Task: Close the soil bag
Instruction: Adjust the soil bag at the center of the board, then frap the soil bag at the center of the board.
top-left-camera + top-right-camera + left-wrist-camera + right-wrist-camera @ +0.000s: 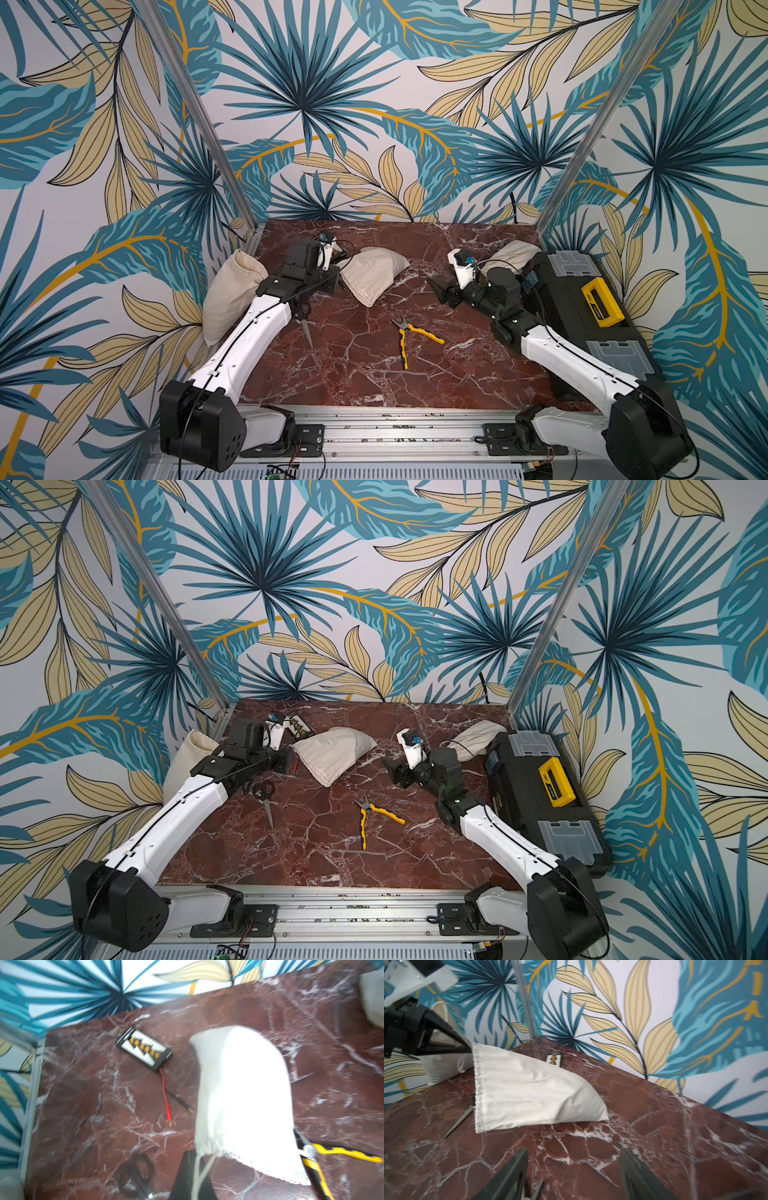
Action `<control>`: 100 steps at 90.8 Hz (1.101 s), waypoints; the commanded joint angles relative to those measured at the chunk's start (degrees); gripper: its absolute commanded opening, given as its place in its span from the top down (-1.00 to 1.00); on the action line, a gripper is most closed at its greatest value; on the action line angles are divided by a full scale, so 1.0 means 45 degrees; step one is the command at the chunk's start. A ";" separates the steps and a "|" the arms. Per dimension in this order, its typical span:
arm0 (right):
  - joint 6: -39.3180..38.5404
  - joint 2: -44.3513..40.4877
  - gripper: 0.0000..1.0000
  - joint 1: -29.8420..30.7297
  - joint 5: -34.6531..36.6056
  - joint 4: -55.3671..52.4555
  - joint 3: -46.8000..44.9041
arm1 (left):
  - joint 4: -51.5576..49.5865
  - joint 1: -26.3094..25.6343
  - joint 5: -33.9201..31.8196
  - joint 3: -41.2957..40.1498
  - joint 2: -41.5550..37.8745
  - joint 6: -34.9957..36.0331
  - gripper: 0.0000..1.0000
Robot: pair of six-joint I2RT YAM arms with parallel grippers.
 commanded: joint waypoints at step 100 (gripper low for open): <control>-0.1125 0.4360 0.74 -0.0929 0.5572 -0.2030 0.2008 | -0.0658 -0.2361 -0.0670 0.0838 -0.2889 -0.0518 1.00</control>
